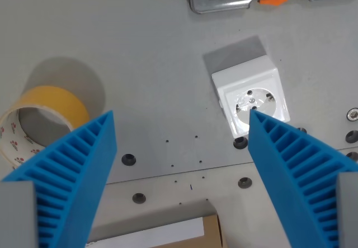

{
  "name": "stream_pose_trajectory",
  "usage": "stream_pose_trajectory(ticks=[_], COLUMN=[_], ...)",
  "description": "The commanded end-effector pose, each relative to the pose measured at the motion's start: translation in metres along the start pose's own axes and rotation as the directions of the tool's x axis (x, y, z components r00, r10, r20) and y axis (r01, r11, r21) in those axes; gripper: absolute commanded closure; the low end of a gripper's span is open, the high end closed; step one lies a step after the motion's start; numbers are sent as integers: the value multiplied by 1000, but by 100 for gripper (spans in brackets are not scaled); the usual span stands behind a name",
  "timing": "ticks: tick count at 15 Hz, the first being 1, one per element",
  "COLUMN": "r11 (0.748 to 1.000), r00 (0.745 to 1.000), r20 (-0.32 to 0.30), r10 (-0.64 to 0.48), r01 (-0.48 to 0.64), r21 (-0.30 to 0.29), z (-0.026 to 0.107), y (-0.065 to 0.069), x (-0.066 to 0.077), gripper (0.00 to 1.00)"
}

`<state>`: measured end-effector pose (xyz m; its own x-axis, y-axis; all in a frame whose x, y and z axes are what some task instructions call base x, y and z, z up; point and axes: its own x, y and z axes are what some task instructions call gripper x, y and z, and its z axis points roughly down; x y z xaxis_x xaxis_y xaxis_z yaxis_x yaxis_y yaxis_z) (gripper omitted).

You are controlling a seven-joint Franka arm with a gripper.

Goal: Move above the white socket

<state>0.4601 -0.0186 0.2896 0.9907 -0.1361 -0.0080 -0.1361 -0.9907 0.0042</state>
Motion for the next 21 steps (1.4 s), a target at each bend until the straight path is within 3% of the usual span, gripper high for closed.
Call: stream_pose_trajectory(ticks=[1, 13, 17, 21], r11=[1000, 992, 975, 942], r00=[1000, 992, 974, 939], r20=[-3, -13, -35, -71], r10=[1, 129, 223, 336], r01=[-1, -129, -223, -336], r21=[0, -2, -3, 4], z=[-1, 4, 11, 21], y=[0, 3, 8, 13], x=[0, -2, -6, -11], gripper=[0, 0, 0, 0])
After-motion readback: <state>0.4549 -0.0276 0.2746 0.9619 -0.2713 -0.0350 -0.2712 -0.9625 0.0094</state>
